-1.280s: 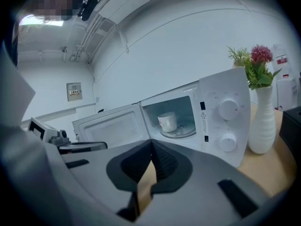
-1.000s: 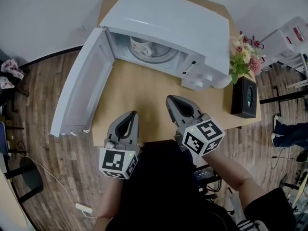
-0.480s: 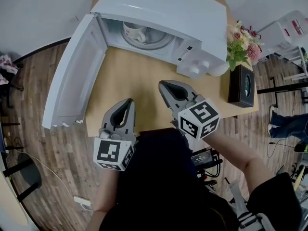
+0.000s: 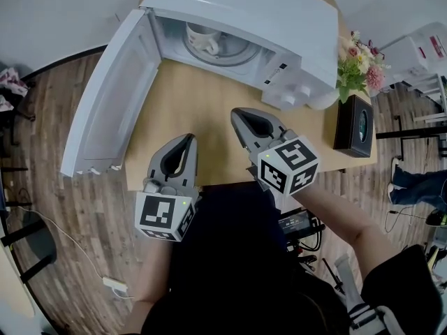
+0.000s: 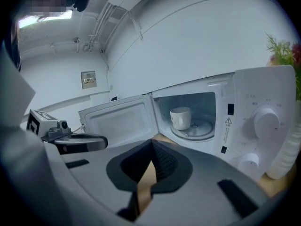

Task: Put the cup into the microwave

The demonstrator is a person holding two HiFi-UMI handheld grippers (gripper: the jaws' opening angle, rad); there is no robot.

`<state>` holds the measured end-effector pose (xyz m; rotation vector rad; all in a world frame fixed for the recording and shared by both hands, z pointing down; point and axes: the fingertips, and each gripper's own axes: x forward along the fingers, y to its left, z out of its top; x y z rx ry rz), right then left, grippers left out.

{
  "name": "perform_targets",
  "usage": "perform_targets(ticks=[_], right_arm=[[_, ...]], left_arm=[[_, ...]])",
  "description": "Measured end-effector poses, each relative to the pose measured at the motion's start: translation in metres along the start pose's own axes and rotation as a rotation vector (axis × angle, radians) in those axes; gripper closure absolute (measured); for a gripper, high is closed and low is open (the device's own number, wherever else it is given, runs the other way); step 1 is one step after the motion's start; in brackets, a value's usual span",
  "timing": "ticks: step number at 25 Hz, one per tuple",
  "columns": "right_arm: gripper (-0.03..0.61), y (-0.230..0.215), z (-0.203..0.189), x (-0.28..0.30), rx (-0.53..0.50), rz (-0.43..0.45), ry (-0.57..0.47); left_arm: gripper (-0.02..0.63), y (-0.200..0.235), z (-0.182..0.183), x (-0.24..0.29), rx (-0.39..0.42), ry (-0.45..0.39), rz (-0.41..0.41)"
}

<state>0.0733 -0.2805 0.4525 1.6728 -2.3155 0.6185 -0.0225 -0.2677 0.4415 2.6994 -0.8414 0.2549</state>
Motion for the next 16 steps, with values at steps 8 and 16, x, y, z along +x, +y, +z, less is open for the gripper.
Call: perform_targets(ticks=[8,16], right_arm=[[0.586,-0.0004,-0.0029,0.0064,0.010,0.000,0.007],[0.586,0.0016,-0.0074,0.0102,0.016,-0.003,0.013]], left_arm=[[0.607,0.0049,-0.0018,0.0015,-0.007,0.006,0.017],[0.607,0.0068,-0.0035,0.0045,-0.013,0.016,0.022]])
